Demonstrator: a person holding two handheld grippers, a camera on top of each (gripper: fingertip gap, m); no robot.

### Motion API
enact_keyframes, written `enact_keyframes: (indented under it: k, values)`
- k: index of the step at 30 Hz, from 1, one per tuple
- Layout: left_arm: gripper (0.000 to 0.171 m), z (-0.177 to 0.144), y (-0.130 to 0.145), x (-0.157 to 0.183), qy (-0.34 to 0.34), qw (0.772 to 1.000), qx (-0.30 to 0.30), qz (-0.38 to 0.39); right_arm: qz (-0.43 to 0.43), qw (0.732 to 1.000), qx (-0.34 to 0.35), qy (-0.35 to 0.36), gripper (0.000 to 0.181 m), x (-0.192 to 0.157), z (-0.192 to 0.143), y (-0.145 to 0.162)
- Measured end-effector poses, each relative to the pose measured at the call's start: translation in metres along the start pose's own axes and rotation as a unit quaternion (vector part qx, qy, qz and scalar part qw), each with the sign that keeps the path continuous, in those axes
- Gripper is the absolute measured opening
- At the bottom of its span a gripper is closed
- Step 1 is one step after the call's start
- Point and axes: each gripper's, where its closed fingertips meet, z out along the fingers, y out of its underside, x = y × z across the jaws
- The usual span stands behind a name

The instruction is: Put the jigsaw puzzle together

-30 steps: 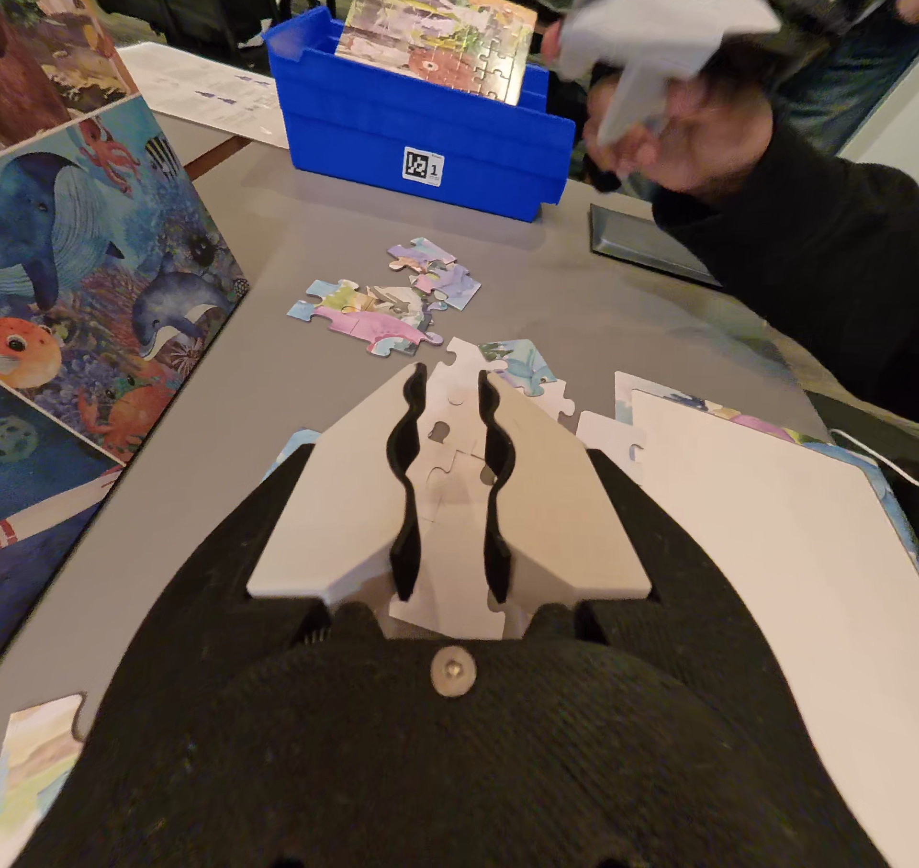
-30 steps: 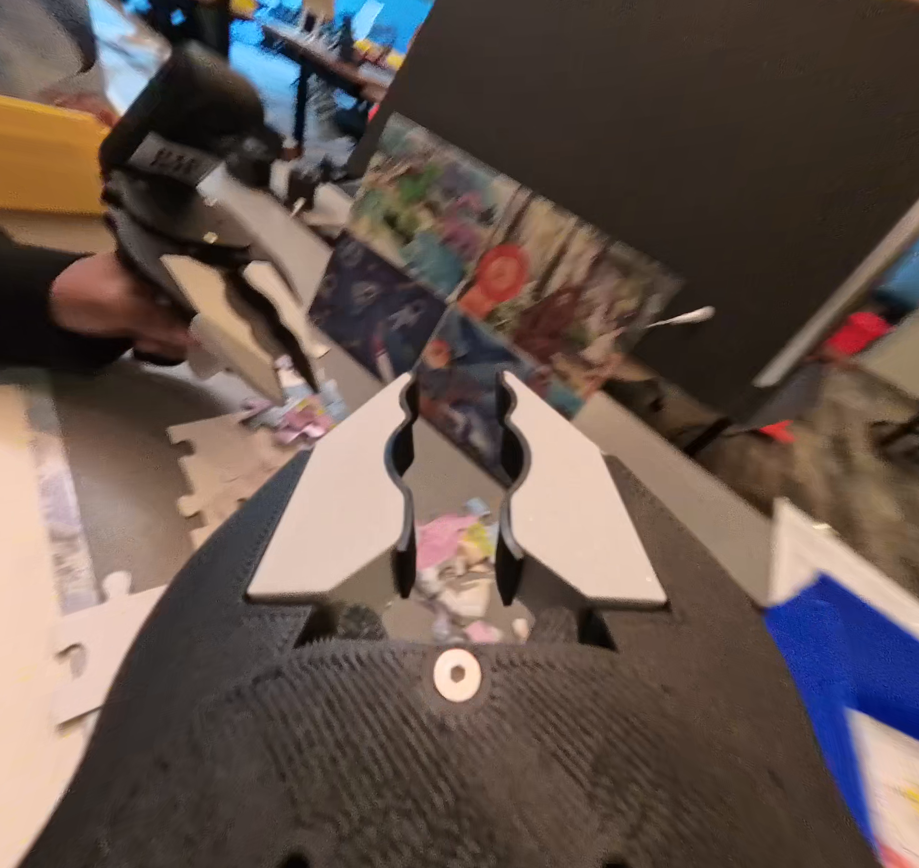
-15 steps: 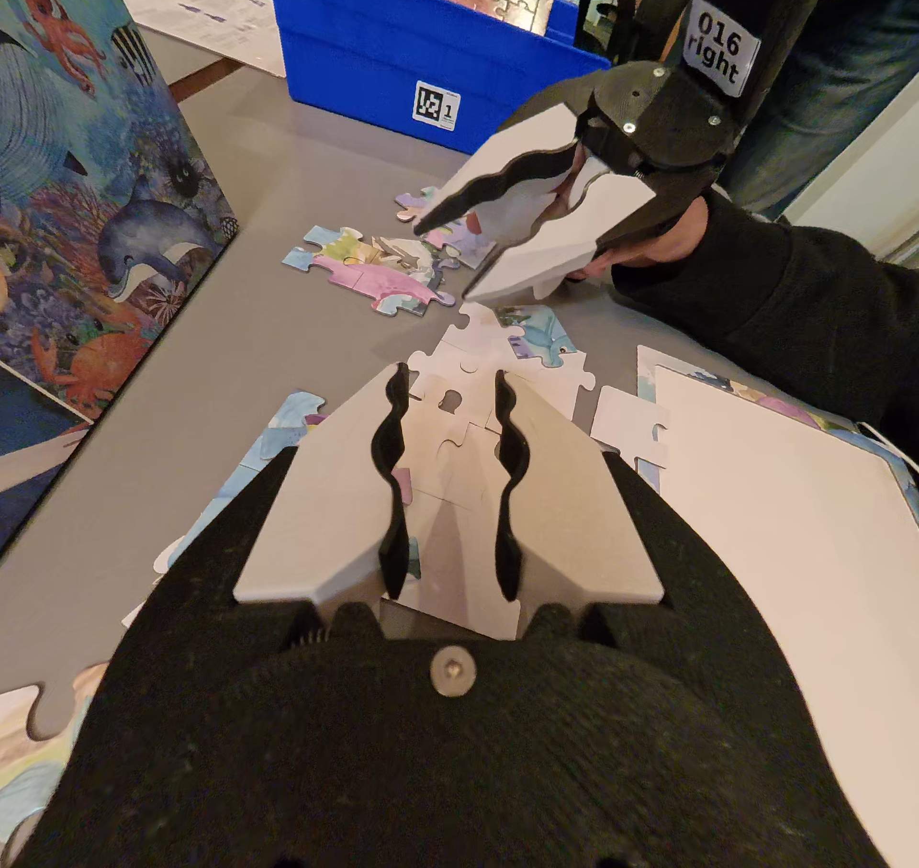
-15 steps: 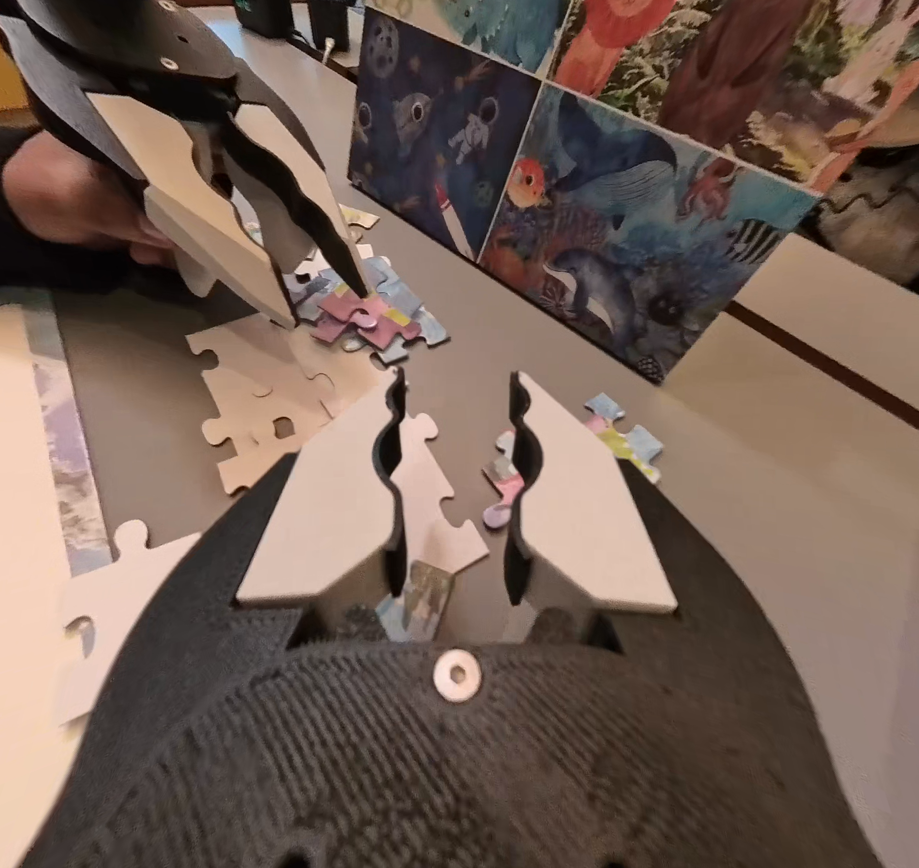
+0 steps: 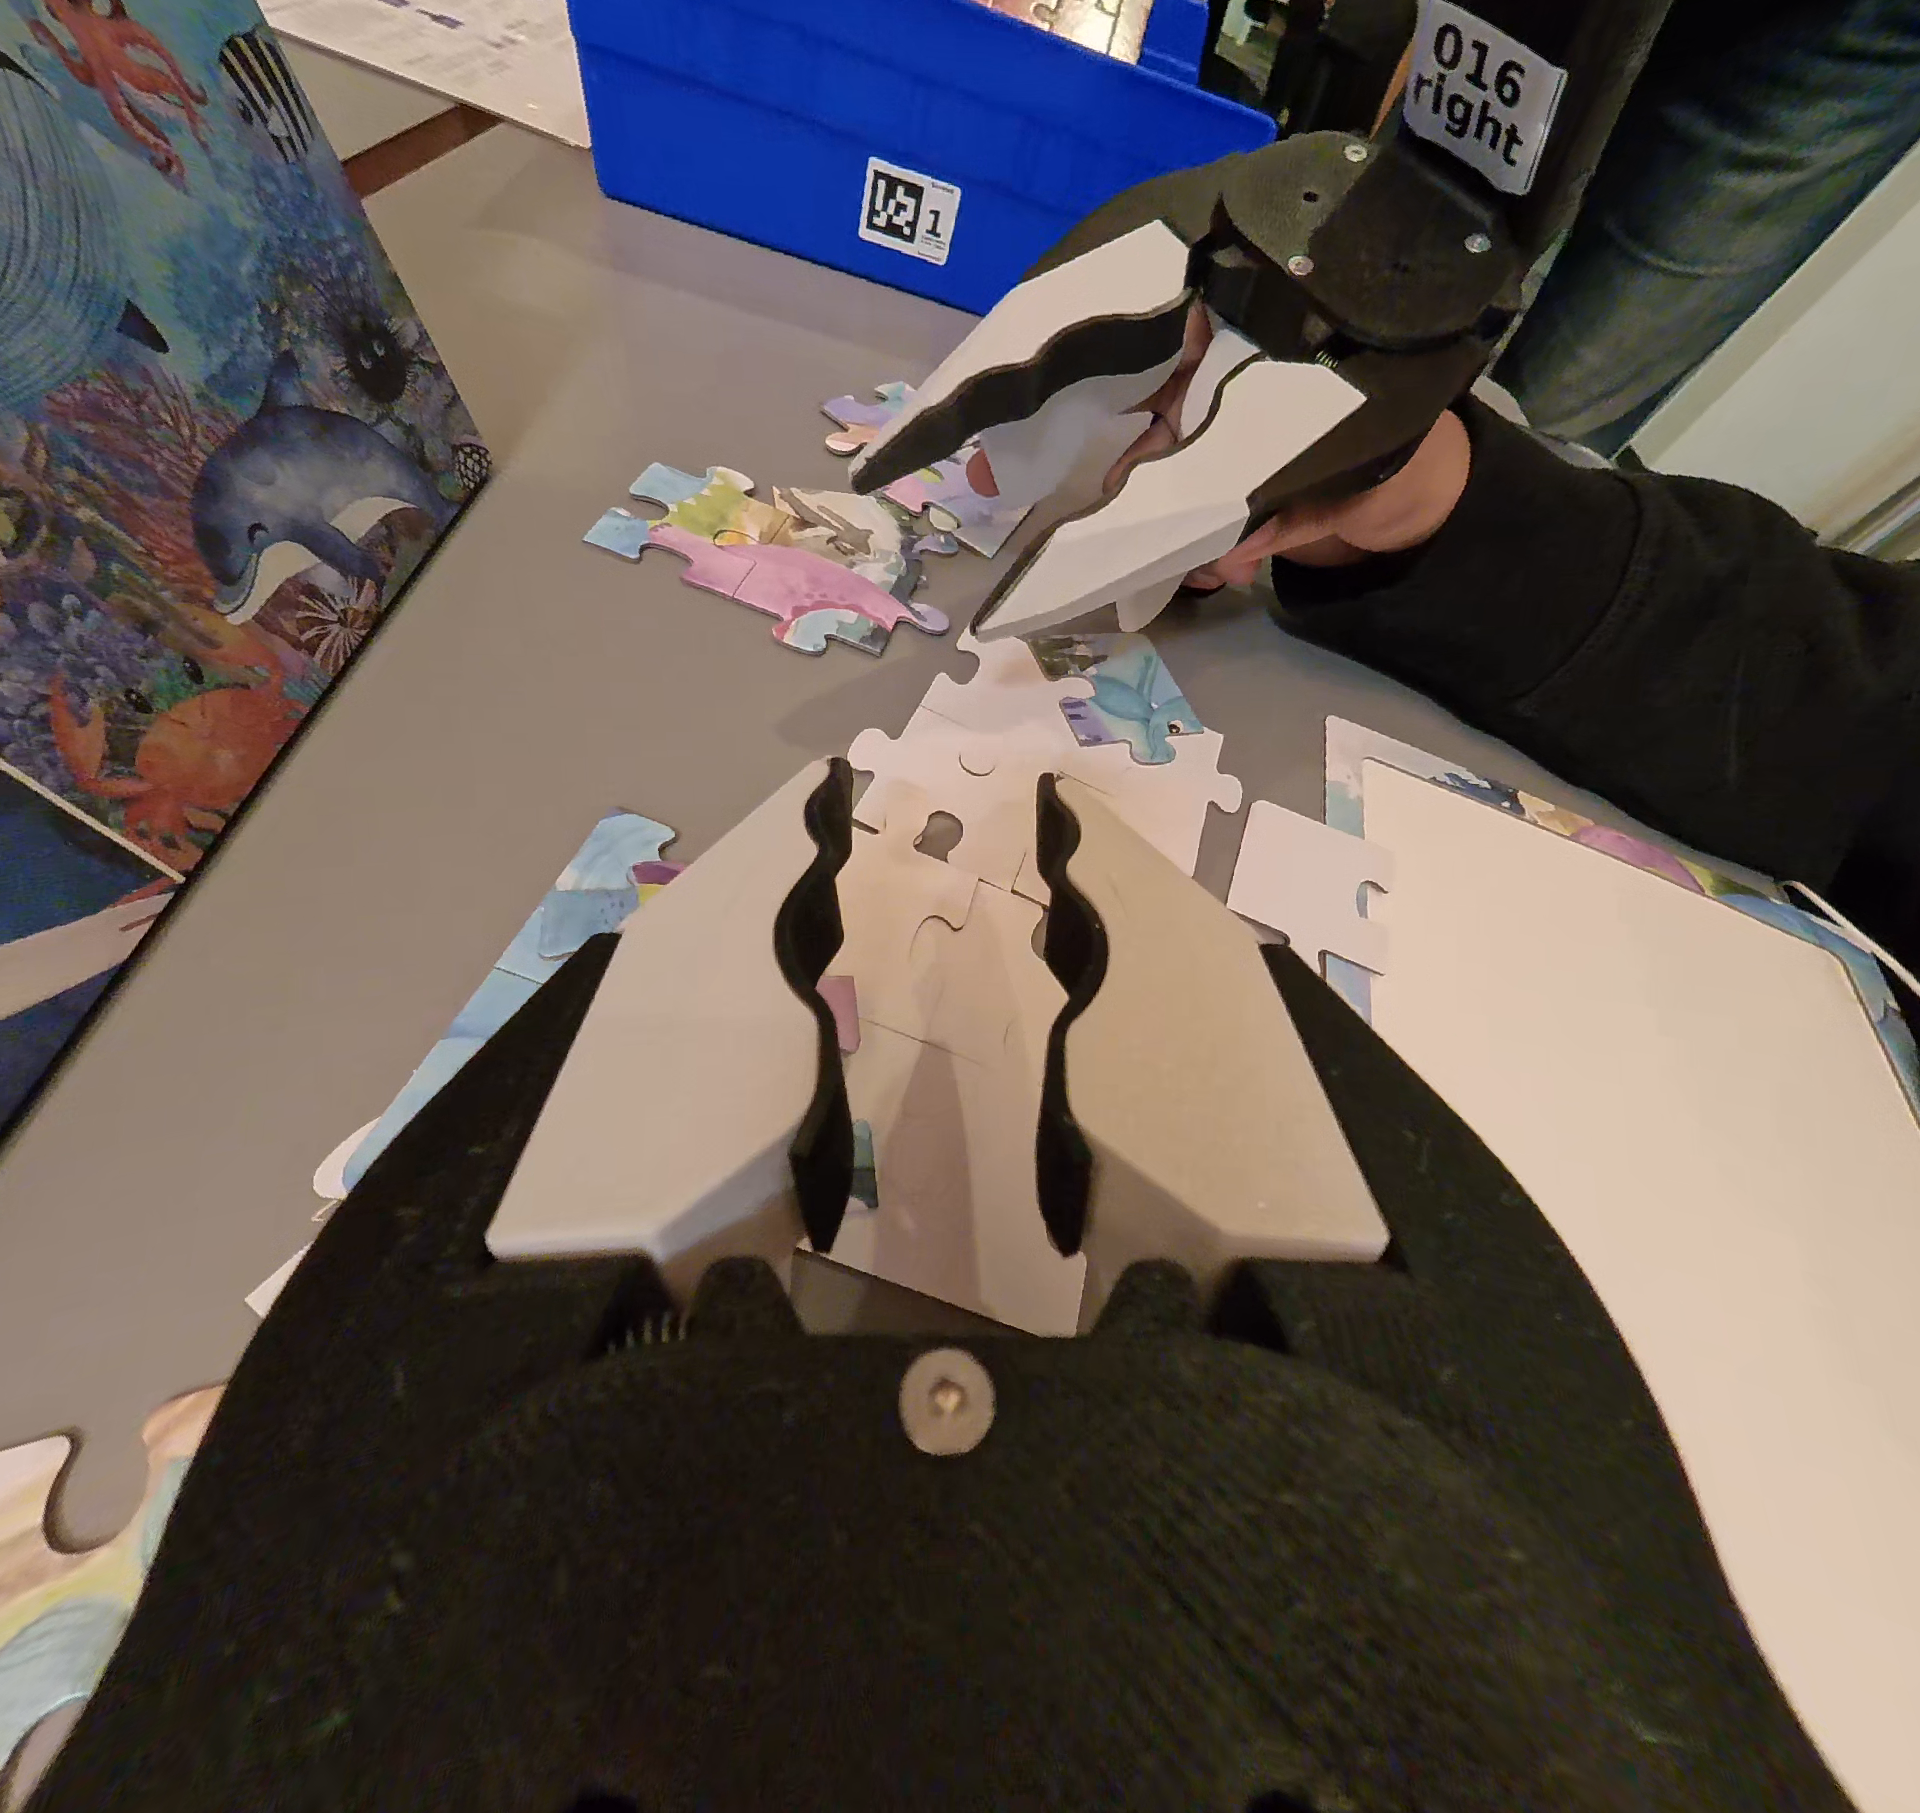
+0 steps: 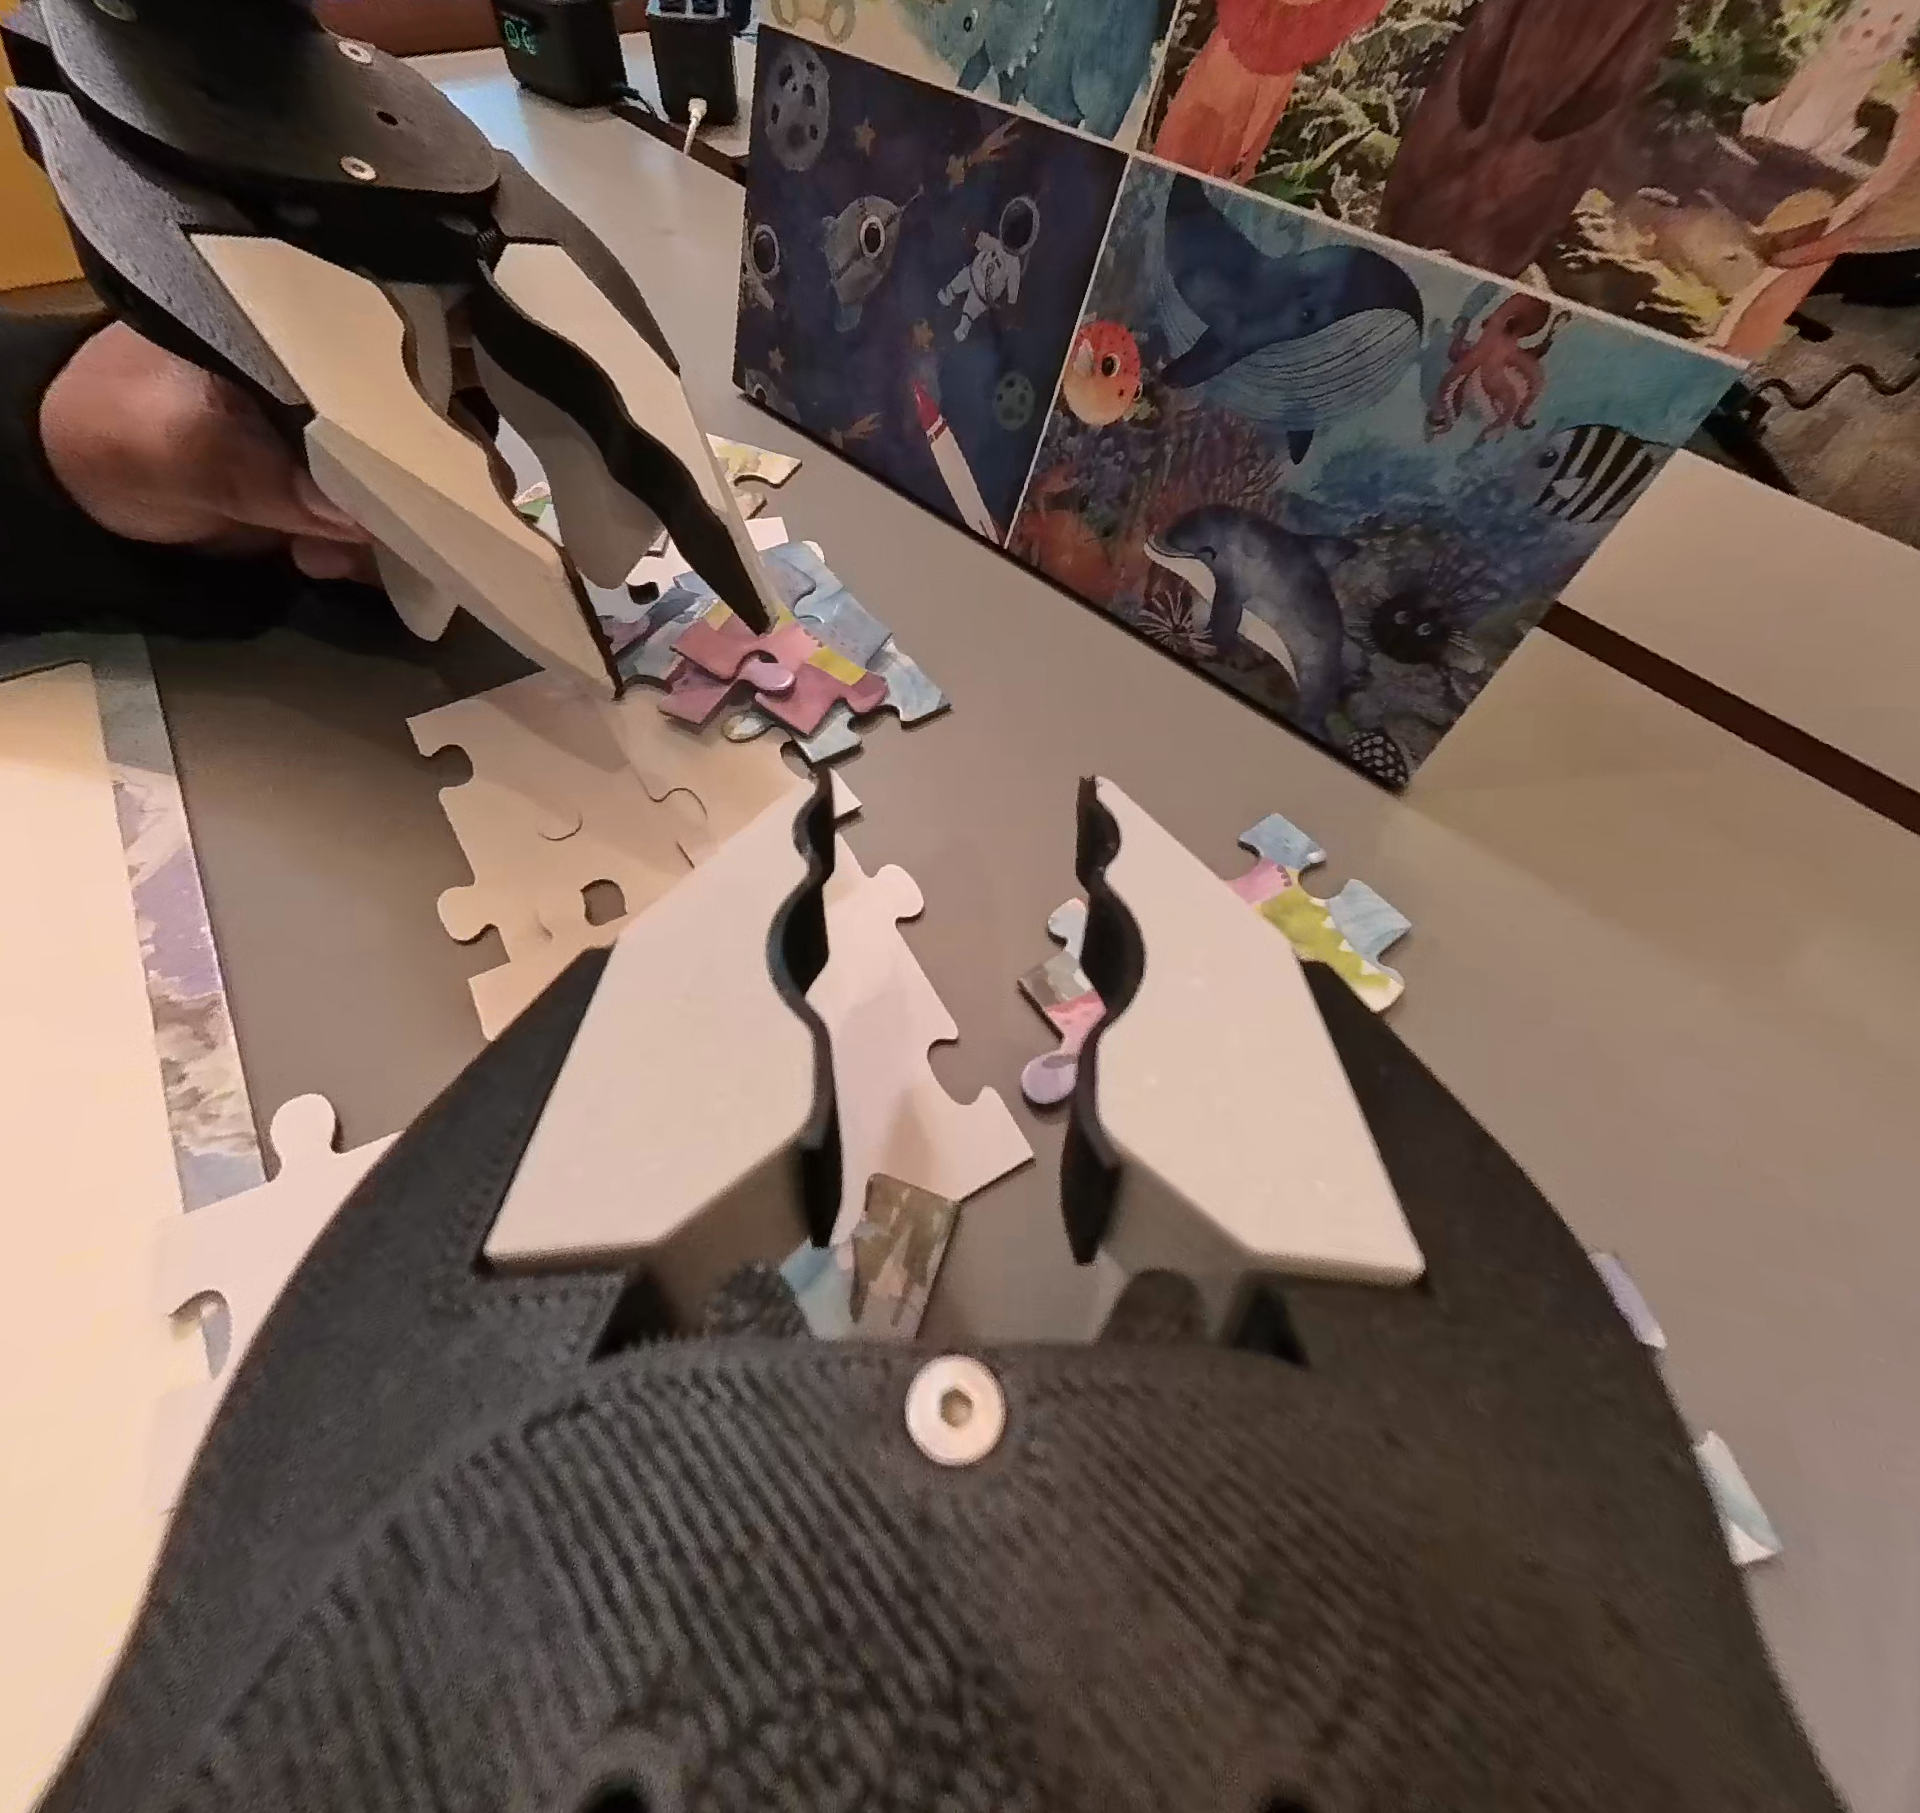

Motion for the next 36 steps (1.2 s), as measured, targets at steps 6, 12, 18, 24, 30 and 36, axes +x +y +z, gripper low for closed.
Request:
enact_keyframes:
  k: [6,12,18,24,30,36]
  values:
    - [0.034,0.001,0.001,0.0,-0.003,1.0,-0.003,0.002,0.002,1.0,-0.004,-0.004,0.046,0.0,0.001,0.001]
    - [0.035,0.001,0.001,-0.001,-0.003,1.0,-0.003,0.0,0.012,0.999,-0.02,-0.021,0.044,-0.004,0.003,0.006]
    - [0.036,0.001,0.001,-0.001,-0.003,1.0,-0.004,-0.001,0.018,0.999,-0.022,-0.024,0.046,-0.004,0.003,0.006]
    - [0.037,0.002,0.002,-0.001,-0.007,1.0,-0.009,0.004,0.02,0.999,-0.023,-0.026,0.046,-0.004,0.003,0.007]
    - [0.04,0.005,0.005,0.0,-0.011,1.0,-0.02,0.016,0.023,0.999,-0.021,-0.021,0.051,-0.002,0.003,0.006]
    - [0.047,-0.009,-0.007,-0.007,-0.03,0.999,0.004,0.016,0.047,0.999,-0.011,-0.023,0.061,0.001,-0.005,0.005]
